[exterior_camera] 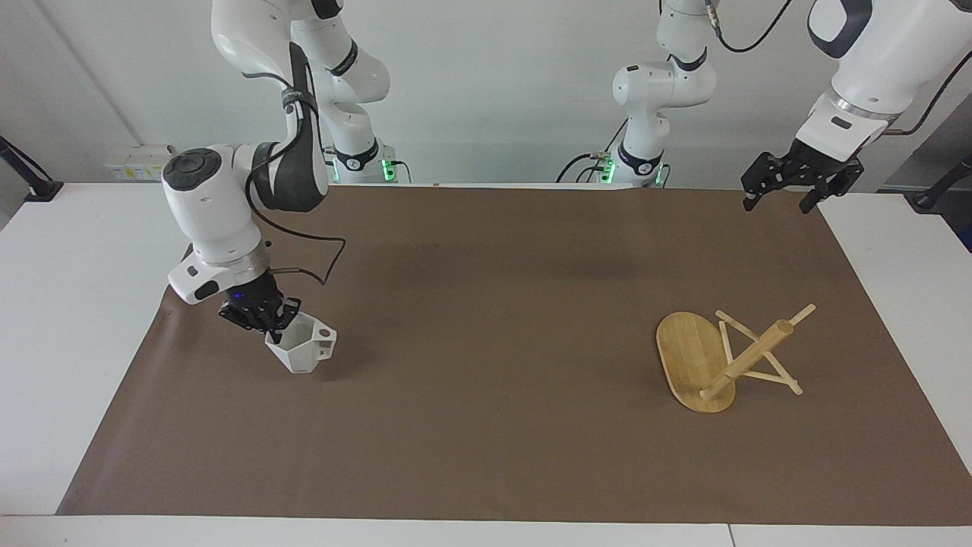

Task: Hang cup on rack
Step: 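Lift the cup with the right gripper while the left gripper approaches, then carry the cup to the left gripper and grasp it there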

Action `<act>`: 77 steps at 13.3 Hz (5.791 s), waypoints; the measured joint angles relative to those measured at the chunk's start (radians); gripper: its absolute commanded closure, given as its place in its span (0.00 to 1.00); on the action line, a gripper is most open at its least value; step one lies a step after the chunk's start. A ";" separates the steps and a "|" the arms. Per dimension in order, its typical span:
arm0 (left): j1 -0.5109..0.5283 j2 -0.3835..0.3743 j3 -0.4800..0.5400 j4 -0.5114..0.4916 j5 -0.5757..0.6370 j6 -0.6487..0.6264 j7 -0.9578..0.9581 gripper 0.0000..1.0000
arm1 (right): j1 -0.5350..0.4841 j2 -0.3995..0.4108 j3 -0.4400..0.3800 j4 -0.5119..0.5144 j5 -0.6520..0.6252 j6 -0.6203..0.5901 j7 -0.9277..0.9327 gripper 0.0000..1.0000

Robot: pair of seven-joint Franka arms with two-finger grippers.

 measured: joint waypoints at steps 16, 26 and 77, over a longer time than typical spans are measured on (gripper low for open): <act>0.003 -0.093 -0.015 -0.150 -0.226 -0.172 -0.666 0.00 | 0.001 -0.068 0.175 0.045 0.511 -0.047 0.063 1.00; 0.049 -0.158 -0.012 -0.349 -0.774 0.129 -1.272 0.00 | 0.001 -0.080 0.303 0.050 0.814 0.083 0.064 1.00; 0.001 0.059 -0.047 -0.201 -1.117 0.149 -1.431 1.00 | 0.027 -0.087 0.596 0.047 0.939 0.246 0.114 0.00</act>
